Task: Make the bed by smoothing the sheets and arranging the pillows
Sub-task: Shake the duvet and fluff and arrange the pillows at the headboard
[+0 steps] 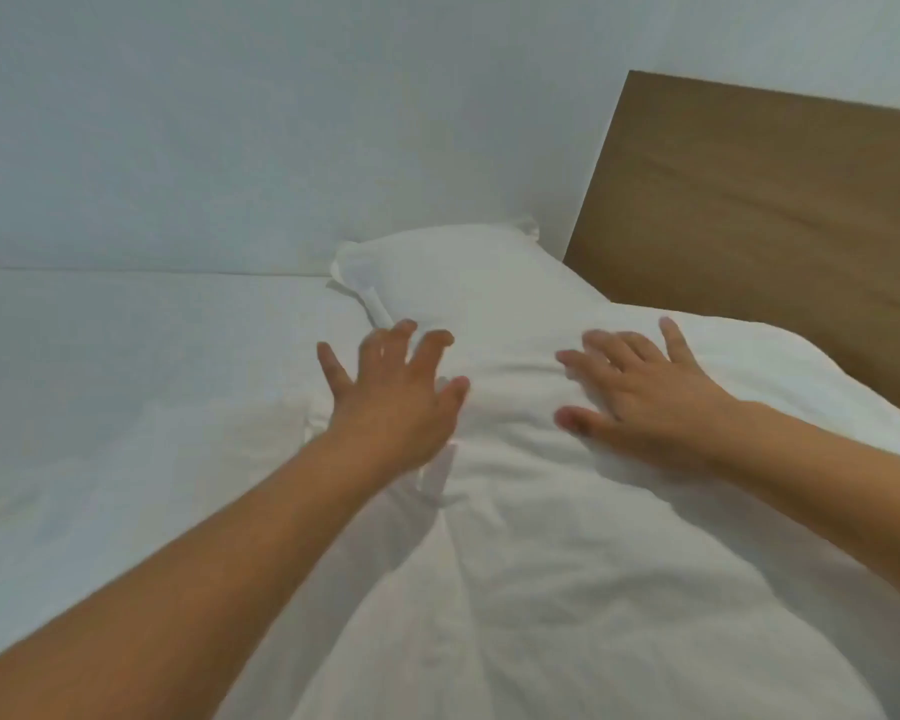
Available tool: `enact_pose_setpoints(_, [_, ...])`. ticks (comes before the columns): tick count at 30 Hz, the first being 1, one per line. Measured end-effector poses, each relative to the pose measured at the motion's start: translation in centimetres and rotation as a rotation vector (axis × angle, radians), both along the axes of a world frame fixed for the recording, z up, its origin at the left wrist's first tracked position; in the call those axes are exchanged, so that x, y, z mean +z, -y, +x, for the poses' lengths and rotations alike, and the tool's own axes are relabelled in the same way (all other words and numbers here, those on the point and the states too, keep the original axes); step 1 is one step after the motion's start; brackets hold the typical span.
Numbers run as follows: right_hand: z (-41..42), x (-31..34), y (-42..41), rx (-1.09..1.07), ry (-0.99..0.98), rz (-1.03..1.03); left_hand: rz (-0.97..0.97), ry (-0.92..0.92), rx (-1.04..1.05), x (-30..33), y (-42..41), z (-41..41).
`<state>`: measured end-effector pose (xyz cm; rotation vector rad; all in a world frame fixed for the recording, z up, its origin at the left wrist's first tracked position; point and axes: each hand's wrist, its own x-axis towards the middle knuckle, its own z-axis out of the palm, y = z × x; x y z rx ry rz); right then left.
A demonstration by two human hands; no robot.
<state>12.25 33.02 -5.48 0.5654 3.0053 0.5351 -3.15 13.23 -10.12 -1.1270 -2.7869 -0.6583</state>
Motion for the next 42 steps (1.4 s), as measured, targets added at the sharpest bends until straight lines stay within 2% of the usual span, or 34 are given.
enact_pose_setpoints(1, [1.9, -1.6, -1.1, -0.077, 0.056, -0.041, -0.046, -0.011, -0.094, -1.7, -1.1, 2.4])
enact_pose_setpoints(3, [4.7, -4.8, -2.9, -0.174, 0.048, -0.104, -0.123, 0.005, -0.162, -5.7, -3.0, 5.3])
enact_pose_setpoints(8, [4.4, -10.7, -4.3, -0.173, -0.067, -0.116, -0.102, 0.004, -0.123, -12.9, -5.5, 6.1])
enact_pose_setpoints(11, [3.8, -12.0, -5.2, -0.150, -0.065, -0.099, -0.150, 0.080, -0.131, -13.2, -5.7, 5.9])
enact_pose_setpoints(14, [3.7, -12.4, -5.5, -0.181, 0.018, -0.124, -0.245, 0.092, -0.152, -11.3, -3.8, 6.7])
enact_pose_setpoints(17, [3.1, -11.0, -4.3, -0.280, 0.125, -0.152, -0.273, -0.019, -0.182, -10.3, 1.2, 8.7])
enact_pose_setpoints(19, [2.4, -8.9, -2.2, -0.357, 0.165, -0.170, -0.295, -0.090, -0.178, -9.9, 5.2, 9.7])
enact_pose_setpoints(21, [2.6, -6.7, 1.1, -0.355, 0.109, -0.103, -0.332, -0.125, -0.141, -10.2, 8.7, 10.2])
enact_pose_setpoints(23, [3.5, -4.6, 5.2, -0.270, -0.022, -0.068, -0.369, -0.166, -0.116, -10.6, 11.5, 10.7])
enact_pose_setpoints(26, [5.1, -3.0, 12.1, -0.077, -0.171, -0.157, -0.414, -0.135, -0.092, -10.3, 14.1, 11.4])
enact_pose_setpoints(28, [5.8, -3.3, 16.5, 0.079, -0.123, -0.215, -0.451, -0.083, -0.079, -10.0, 15.3, 12.1])
enact_pose_setpoints(30, [6.6, -5.3, 19.7, 0.142, -0.001, -0.274, -0.552, -0.149, -0.071, -10.4, 16.1, 12.5])
enact_pose_setpoints(33, [8.0, -9.6, 22.4, 0.058, 0.108, -0.321, -0.668, -0.174, -0.081, -11.1, 17.5, 12.3])
enact_pose_setpoints(37, [11.8, -13.8, 25.3, -0.051, 0.121, -0.288, -0.733, -0.267, -0.072, -10.7, 20.1, 13.6])
enact_pose_setpoints(40, [13.8, -14.7, 28.1, -0.122, 0.056, -0.356, -0.745, -0.324, -0.055, -10.0, 23.2, 16.0])
enact_pose_setpoints(42, [15.0, -14.4, 30.5, -0.185, -0.030, -0.421, -0.672, -0.394, -0.118, -9.4, 26.3, 17.3])
